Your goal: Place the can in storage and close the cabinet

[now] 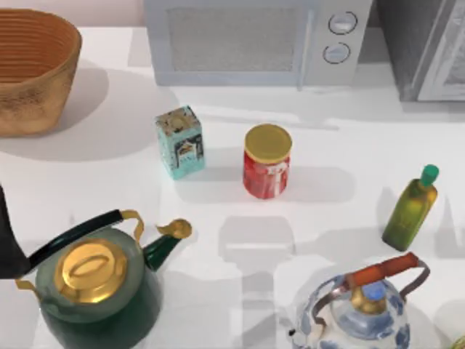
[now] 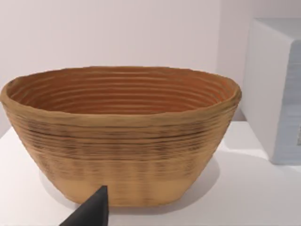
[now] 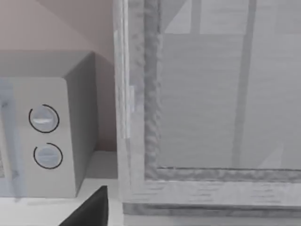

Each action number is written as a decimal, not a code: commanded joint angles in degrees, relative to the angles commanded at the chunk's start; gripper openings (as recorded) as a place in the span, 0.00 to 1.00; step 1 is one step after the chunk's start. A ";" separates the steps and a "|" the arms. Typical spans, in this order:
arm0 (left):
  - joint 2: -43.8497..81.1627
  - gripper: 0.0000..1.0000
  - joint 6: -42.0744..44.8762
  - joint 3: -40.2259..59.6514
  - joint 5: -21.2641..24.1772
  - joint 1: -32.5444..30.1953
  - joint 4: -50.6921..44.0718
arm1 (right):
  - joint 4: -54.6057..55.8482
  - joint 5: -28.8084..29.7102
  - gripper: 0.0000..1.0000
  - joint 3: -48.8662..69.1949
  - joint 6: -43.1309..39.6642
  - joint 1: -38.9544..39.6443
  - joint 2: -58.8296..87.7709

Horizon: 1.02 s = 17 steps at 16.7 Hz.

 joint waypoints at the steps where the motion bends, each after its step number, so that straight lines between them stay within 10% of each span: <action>1: 0.00 1.00 0.00 0.00 0.00 0.00 0.00 | 3.56 -3.22 1.00 1.06 0.10 -3.04 4.19; 17: 0.00 1.00 0.00 0.00 0.00 0.00 0.00 | 56.56 -45.97 1.00 16.16 0.74 -47.42 75.18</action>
